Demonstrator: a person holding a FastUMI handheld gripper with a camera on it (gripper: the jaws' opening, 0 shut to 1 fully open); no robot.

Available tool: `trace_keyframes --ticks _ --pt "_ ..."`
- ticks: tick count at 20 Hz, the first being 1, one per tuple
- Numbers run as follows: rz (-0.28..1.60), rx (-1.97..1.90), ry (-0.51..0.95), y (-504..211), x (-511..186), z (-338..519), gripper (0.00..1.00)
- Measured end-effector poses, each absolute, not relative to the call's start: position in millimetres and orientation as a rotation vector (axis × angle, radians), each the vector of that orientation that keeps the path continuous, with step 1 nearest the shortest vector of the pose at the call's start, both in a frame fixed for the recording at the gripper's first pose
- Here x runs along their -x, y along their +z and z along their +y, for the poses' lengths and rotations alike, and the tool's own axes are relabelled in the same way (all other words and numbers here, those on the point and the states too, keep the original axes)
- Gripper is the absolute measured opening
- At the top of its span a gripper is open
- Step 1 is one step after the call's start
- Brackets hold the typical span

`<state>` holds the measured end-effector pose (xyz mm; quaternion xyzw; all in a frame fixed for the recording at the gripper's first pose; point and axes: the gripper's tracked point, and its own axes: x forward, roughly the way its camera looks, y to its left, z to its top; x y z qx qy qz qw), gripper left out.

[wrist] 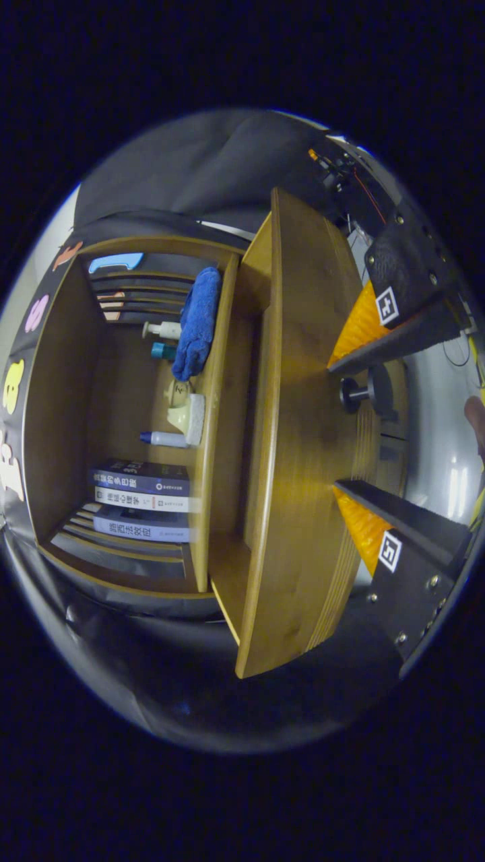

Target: Pull open the drawer, take out the items inside it, and place them on the countertop above the cabinet.

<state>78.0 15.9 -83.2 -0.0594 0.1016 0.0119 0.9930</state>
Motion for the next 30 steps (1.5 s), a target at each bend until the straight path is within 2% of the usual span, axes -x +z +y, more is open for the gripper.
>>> trace_keyframes --ticks 5,17,24,30 --pt "0.243 0.132 0.031 -86.8 -98.9 22.4 0.99" --pt "0.202 0.084 0.046 -81.6 -182.9 29.4 1.0" --pt "0.202 0.075 0.048 -81.6 -193.6 30.6 1.0" --pt "0.191 0.057 0.067 -56.0 -162.5 28.4 1.0"
